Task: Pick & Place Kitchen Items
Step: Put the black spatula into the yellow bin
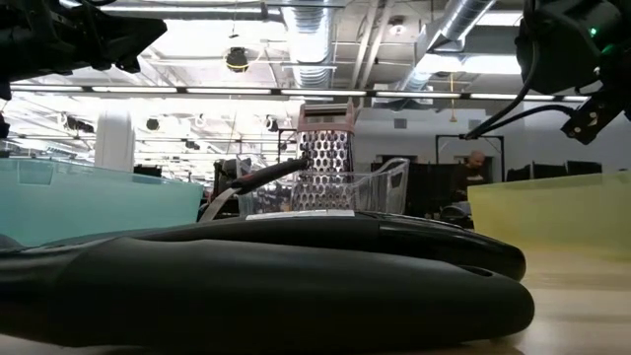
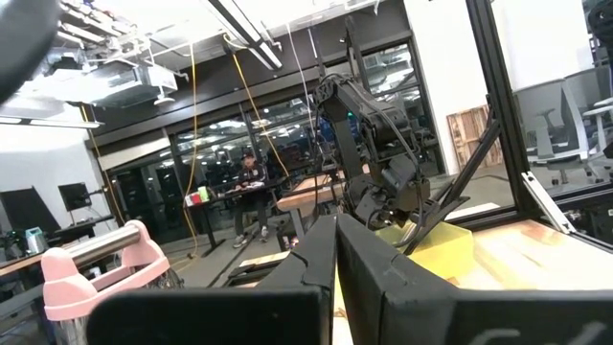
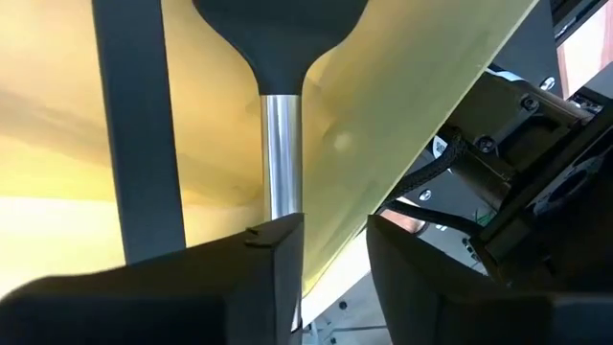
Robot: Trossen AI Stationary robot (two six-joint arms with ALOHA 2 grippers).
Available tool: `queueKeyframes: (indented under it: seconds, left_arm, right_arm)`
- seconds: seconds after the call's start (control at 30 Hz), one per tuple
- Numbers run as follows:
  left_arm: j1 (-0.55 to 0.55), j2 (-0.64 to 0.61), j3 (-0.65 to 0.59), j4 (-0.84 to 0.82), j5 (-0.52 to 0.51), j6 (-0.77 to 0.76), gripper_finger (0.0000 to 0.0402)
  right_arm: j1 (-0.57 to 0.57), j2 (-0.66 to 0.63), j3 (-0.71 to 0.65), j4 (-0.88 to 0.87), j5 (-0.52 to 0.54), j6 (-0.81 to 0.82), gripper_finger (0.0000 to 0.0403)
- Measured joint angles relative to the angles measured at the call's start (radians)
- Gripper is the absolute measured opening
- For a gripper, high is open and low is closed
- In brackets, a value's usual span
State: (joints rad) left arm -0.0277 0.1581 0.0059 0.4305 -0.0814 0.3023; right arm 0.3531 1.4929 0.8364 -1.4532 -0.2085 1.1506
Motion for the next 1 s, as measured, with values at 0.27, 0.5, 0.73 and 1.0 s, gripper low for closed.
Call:
queueKeyframes:
  seconds: [0.27, 0.5, 0.73, 1.0]
  left_arm:
    - [0.0, 0.0, 0.0, 0.001, 0.0, 0.0, 0.0002]
    - [0.0, 0.0, 0.0, 0.002, 0.0, 0.0, 0.0002]
    - [0.0, 0.0, 0.0, 0.002, 0.0, 0.0, 0.0002]
    - [0.0, 0.0, 0.0, 0.006, 0.0, 0.0, 0.0002]
  right_arm:
    - [-0.004, -0.002, 0.089, -0.057, 0.001, -0.119, 0.0188]
    - [-0.026, -0.003, 0.368, -0.093, 0.005, -0.182, 0.0218]
    - [-0.001, -0.002, 0.606, 0.18, 0.162, -0.224, 0.0217]
    - [0.072, 0.028, 0.634, 0.62, 0.356, -0.451, 0.0216]
